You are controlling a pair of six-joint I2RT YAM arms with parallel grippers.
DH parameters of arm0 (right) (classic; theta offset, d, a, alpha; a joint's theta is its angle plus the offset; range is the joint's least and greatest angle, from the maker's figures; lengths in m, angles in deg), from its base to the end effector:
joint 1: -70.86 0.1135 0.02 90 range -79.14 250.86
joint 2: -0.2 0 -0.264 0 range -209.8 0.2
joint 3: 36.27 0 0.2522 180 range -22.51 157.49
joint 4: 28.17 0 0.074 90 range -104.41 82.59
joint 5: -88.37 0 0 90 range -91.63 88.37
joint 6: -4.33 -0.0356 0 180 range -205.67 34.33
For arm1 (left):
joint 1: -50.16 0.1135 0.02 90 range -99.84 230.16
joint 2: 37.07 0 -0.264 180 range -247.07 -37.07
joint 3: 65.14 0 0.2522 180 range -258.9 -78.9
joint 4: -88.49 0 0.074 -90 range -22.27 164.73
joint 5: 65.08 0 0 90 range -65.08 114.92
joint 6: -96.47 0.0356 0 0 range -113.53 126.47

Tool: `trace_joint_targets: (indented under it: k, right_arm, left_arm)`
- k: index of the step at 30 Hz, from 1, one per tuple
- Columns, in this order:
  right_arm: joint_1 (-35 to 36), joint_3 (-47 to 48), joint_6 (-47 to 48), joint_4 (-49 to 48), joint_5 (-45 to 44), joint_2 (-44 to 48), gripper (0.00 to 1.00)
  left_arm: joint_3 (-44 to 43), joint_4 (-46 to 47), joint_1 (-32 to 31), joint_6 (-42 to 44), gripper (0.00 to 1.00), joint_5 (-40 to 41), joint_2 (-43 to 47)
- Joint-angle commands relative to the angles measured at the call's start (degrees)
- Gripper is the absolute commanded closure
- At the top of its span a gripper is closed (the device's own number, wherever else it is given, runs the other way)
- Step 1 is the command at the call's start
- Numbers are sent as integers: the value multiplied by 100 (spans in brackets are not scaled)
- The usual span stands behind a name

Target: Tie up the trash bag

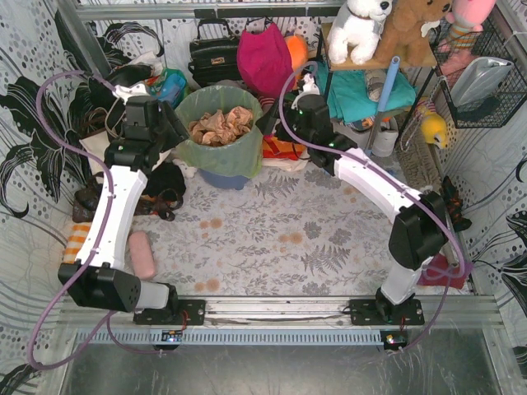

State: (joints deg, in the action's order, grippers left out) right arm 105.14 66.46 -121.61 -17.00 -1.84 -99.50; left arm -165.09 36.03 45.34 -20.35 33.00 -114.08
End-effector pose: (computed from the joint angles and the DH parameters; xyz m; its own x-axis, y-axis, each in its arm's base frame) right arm 0.3511 0.2392 0.3715 -0.4235 0.4216 -0.8018 -0.3849 0.7175 0.5806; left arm 0.2874 -0.0192 0.4152 -0.4207 -0.4128 -0.8078 -0.2561 0.9083 -0.3308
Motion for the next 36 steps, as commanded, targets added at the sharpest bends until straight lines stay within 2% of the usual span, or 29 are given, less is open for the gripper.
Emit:
trace_joint_targets:
  k: [1,8,15,19,23,26,28,31,36]
  right_arm:
    - [-7,542,-342,-56,138,-327,34]
    - [14,1361,-440,221,188,-1020,41]
    - [36,1858,-410,597,196,-1488,46]
    - [35,1957,-346,784,158,-1576,50]
    - [44,1977,-319,906,164,-1564,61]
    - [50,1898,-292,951,117,-1438,75]
    - [52,1760,-307,970,93,-1303,88]
    - [52,1590,-351,1113,93,-1073,99]
    - [54,1398,-337,1476,155,-684,100]
  left_arm:
    - [-430,-127,25,126,36,225,-270]
    - [-559,-68,34,157,39,439,-647]
    - [-618,199,82,216,46,344,-949]
    - [-617,275,112,227,64,153,-1096]
    - [-601,272,124,235,84,-78,-1150]
    - [-643,121,119,308,98,-340,-1164]
    - [-702,-99,115,418,100,-544,-1169]
    - [-639,-334,113,485,100,-906,-1054]
    - [-428,-759,36,511,100,-1429,-703]
